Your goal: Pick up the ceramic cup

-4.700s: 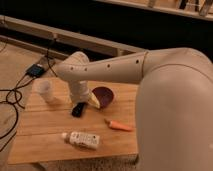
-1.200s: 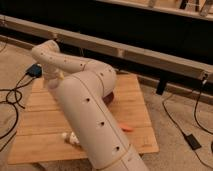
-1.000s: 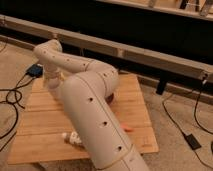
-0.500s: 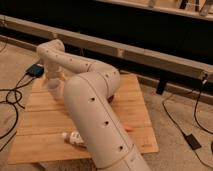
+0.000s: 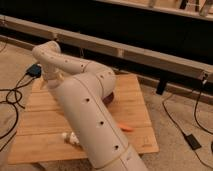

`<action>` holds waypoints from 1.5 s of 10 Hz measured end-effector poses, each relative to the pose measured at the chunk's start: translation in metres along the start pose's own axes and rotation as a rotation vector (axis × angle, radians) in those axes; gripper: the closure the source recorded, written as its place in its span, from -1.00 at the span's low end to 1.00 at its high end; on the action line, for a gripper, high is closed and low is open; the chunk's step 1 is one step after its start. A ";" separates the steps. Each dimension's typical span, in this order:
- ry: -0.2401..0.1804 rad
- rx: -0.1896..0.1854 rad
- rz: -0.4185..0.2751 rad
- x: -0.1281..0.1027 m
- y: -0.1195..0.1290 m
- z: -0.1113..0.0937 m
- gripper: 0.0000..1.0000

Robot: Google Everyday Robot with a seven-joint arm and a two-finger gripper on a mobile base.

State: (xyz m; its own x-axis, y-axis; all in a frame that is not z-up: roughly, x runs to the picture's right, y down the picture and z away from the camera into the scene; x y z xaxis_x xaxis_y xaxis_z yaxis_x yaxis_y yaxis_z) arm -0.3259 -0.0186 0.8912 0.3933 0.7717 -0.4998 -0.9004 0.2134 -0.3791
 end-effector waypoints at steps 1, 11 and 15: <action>0.001 0.015 -0.016 -0.001 0.000 0.002 -0.60; 0.026 0.018 -0.121 0.000 0.019 0.007 0.70; 0.060 -0.002 -0.151 0.010 0.029 -0.016 1.00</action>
State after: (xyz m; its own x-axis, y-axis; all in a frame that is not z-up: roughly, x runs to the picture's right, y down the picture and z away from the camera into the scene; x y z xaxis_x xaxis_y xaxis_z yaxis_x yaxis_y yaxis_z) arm -0.3454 -0.0143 0.8630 0.5344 0.6939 -0.4826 -0.8300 0.3226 -0.4551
